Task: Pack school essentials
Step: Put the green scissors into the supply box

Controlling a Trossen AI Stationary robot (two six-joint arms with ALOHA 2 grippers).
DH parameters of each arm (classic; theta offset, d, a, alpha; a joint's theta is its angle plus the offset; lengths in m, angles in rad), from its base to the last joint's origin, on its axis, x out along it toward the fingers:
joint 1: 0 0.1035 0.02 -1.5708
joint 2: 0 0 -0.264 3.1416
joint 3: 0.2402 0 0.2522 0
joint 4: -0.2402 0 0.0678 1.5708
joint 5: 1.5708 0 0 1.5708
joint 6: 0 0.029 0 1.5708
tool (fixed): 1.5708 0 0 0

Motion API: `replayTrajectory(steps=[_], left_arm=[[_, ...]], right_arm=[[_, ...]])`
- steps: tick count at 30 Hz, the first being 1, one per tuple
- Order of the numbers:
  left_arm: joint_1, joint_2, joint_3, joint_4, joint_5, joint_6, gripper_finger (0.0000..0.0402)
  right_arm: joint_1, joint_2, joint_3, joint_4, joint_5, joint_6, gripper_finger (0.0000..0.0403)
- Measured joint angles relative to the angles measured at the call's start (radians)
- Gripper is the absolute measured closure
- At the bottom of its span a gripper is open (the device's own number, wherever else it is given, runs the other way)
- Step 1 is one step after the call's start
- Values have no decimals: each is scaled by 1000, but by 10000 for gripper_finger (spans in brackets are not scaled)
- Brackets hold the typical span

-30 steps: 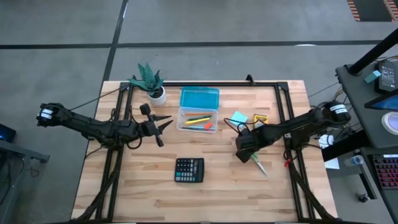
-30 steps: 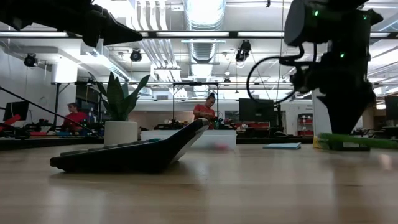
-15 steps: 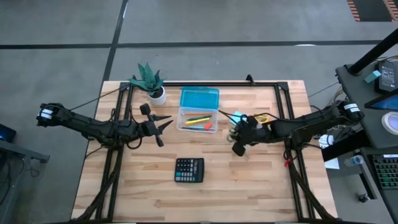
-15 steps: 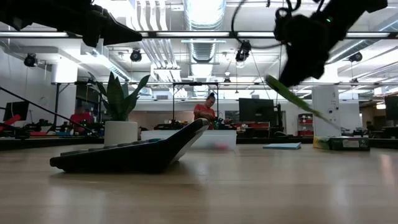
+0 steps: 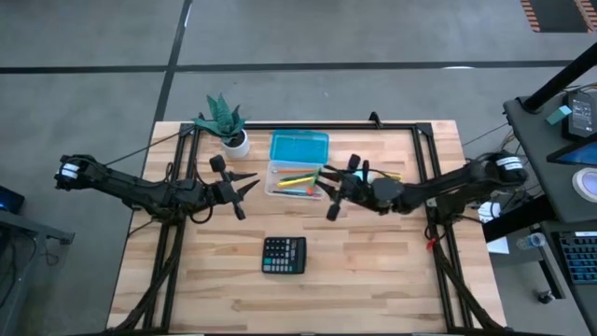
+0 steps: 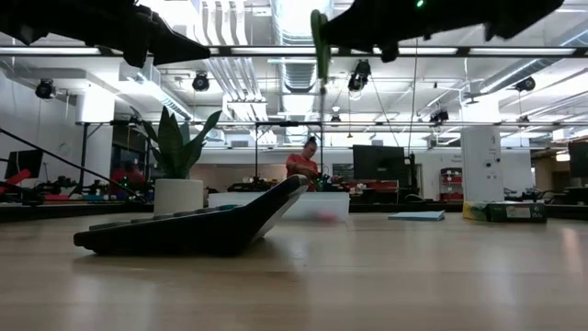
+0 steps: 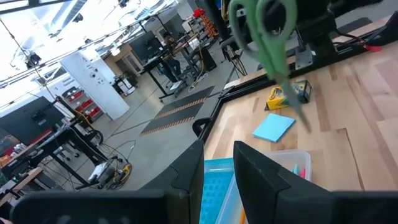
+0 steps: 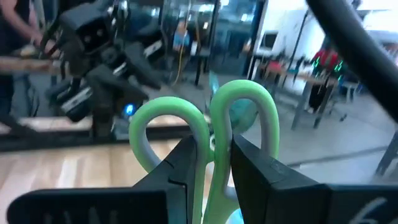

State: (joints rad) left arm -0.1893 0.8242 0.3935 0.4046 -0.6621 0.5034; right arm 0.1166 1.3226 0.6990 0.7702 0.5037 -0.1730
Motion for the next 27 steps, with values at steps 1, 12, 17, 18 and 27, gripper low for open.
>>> replayTrajectory(steps=[1,12,17,18,27], left_arm=[[0,0,0,0,0,0,331],[0,1,0,6,0,1,331],[0,9,0,10,0,1,331],[0,12,0,10,0,1,331],[0,20,-1,8,0,7,331]], right_arm=[[-8,31,-5,67,-3,-11,335],[-143,329,46,381,-3,15,335],[-171,325,118,188,-5,14,335],[-174,316,139,120,-14,14,335],[-203,295,373,-490,-67,-53,335]])
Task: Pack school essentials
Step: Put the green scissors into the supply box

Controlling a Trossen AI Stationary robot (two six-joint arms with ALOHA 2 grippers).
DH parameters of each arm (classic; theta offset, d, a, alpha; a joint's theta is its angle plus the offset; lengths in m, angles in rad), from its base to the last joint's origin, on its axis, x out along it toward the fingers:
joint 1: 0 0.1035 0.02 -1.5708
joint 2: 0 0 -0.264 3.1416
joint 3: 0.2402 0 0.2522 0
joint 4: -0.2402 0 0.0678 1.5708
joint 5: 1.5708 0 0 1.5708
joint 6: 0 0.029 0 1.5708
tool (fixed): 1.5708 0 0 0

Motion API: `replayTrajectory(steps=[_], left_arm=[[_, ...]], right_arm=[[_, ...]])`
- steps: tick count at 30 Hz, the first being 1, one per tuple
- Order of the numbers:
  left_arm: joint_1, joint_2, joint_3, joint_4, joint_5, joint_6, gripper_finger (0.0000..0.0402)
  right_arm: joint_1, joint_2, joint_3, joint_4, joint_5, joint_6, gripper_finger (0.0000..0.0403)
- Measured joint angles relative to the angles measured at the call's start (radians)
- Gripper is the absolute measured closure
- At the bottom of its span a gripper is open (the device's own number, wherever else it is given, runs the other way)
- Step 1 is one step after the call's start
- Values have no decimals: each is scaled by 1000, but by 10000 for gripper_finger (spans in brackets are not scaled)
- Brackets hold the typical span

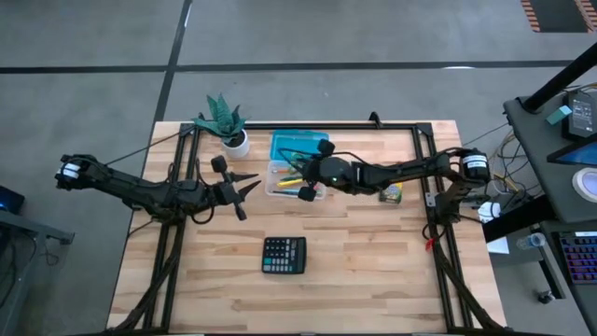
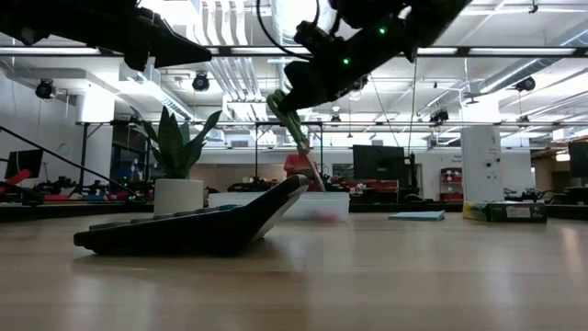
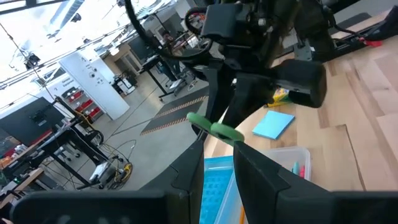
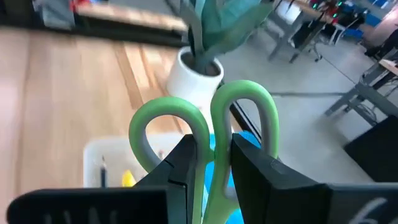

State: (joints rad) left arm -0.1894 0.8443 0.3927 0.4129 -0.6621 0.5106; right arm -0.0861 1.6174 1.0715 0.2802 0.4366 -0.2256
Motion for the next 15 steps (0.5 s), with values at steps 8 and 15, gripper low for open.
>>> replayTrajectory(steps=[8,15], left_arm=[[0,-1,0,-1,0,0,331],[0,-1,0,-1,0,0,331]], right_arm=[[-14,35,74,-135,-18,-29,335],[-13,38,64,-139,-18,-23,321]])
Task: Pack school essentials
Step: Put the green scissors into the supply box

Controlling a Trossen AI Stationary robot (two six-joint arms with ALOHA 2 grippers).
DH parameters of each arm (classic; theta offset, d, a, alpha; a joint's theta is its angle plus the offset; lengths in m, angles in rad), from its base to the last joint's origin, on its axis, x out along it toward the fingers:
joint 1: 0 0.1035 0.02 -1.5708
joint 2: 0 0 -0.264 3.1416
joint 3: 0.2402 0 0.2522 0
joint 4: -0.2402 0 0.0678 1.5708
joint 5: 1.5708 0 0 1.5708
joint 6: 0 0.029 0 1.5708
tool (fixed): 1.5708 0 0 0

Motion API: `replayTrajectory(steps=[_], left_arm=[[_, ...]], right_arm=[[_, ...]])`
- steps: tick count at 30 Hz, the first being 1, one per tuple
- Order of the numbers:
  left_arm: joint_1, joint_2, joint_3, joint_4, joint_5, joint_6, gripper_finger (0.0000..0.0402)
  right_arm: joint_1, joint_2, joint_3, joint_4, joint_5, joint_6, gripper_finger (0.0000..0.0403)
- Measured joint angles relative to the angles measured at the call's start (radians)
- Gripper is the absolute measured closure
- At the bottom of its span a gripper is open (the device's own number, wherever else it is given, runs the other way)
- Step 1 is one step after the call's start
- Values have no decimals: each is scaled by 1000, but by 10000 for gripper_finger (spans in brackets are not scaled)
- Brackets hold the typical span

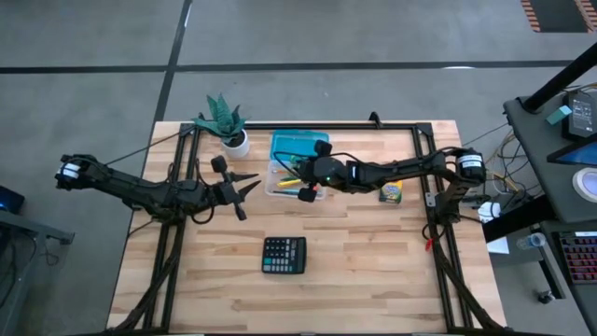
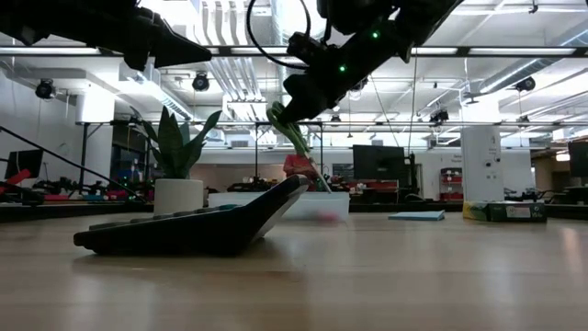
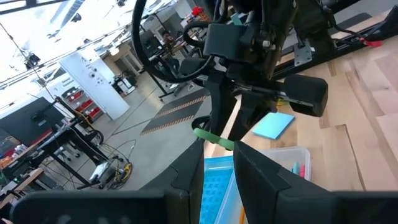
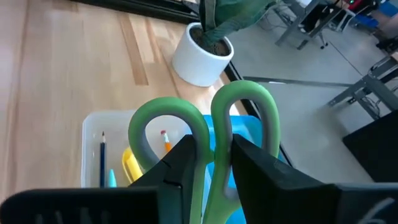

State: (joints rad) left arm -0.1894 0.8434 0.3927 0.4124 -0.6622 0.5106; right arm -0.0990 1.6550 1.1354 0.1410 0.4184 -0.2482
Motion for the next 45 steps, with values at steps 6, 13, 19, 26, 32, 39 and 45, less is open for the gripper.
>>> replayTrajectory(steps=[6,13,19,26,32,39,45], left_arm=[[0,0,0,0,0,0,331],[0,1,0,1,0,-2,331],[0,3,0,1,0,-5,331],[0,35,0,-1,0,-14,331],[1,104,0,34,7,-33,331],[52,212,62,76,72,-145,340],[84,338,139,0,165,-375,377]], right_arm=[[0,13,-3,-1,0,2,274],[0,32,-3,-1,0,13,228],[0,17,-3,-3,1,13,213],[28,-47,-35,-91,6,60,217],[101,-149,-202,-30,57,81,240],[125,-307,-387,182,65,14,279],[125,-475,-476,271,51,-77,314]])
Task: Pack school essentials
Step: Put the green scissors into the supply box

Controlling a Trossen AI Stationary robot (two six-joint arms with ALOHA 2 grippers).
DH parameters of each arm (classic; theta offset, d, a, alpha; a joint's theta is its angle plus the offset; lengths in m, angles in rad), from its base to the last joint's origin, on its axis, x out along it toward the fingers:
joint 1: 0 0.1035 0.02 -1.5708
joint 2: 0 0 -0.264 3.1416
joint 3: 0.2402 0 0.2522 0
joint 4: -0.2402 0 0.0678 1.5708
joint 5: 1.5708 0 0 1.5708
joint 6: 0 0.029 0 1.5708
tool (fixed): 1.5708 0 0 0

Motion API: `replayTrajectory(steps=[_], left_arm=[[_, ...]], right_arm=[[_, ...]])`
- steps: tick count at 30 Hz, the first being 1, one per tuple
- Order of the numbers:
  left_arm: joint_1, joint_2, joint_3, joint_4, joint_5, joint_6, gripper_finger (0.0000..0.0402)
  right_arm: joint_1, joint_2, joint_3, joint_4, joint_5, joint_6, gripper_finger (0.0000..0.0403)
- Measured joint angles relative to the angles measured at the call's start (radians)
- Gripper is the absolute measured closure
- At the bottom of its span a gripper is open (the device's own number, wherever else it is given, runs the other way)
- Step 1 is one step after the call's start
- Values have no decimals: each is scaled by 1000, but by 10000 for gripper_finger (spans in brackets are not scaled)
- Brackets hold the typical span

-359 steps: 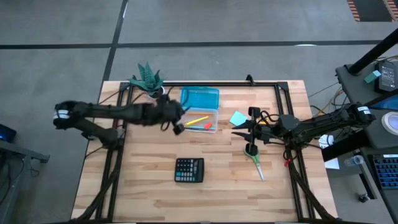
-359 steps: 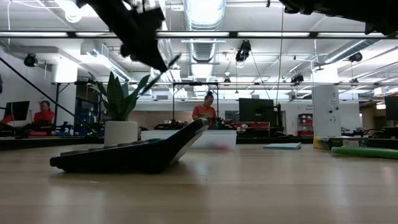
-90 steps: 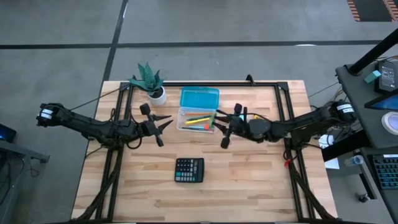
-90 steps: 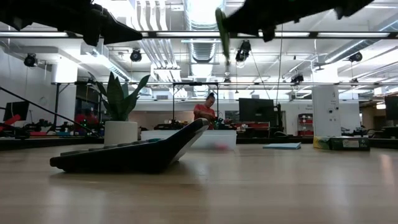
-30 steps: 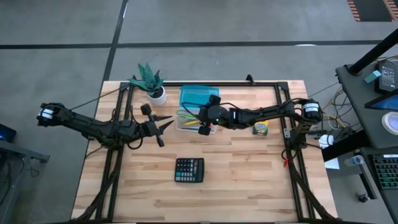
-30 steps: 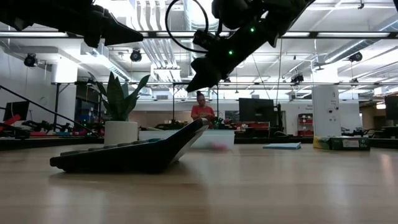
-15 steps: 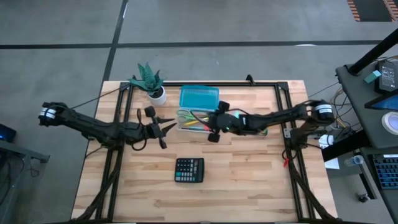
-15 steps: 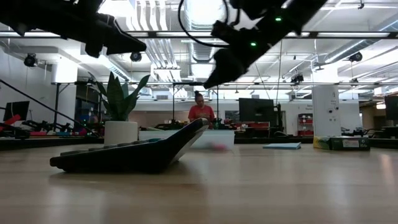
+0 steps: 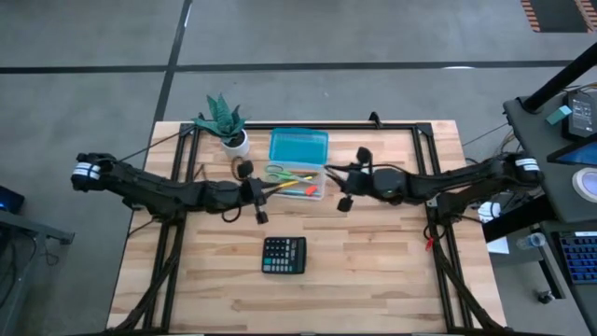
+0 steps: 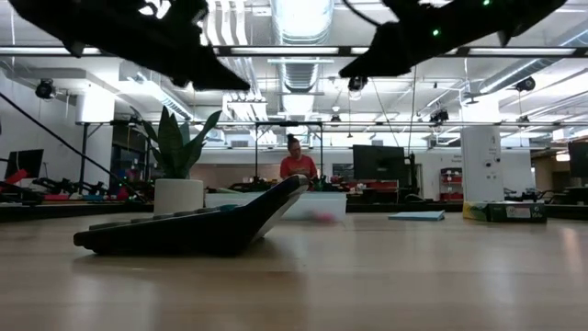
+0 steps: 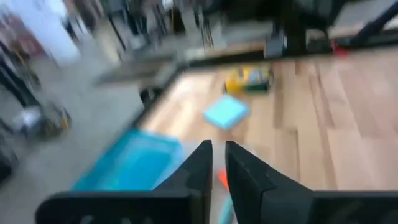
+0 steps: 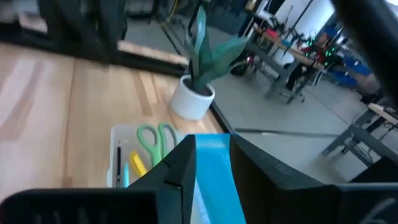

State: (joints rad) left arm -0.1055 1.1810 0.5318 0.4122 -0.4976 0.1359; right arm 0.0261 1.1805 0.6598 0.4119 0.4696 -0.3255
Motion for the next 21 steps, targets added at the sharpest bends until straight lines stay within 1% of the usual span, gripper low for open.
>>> replayTrajectory(steps=[2,4,6,7,9,12,16,17,21], left_arm=[[0,37,40,-112,24,-86,390],[3,51,100,-338,68,-178,399],[11,71,190,-573,106,-271,400],[16,81,230,-680,108,-304,400],[30,112,299,-869,108,-319,400],[66,149,393,-1044,145,-306,400],[151,213,488,-1236,254,-268,400],[172,232,505,-1265,258,-253,400],[252,310,552,-1297,261,-153,400]], right_arm=[[0,-53,-27,-2,-5,1,324],[0,-95,-50,-3,-5,-4,333],[0,-140,-82,-13,-5,-15,340],[0,-159,-94,-12,-5,-20,342],[0,-201,-120,-12,-5,-23,345],[0,-251,-145,-7,-5,-19,346],[0,-307,-175,-10,-5,-23,346],[0,-320,-180,-12,-5,-23,346],[0,-346,-187,-12,-5,-23,346]])
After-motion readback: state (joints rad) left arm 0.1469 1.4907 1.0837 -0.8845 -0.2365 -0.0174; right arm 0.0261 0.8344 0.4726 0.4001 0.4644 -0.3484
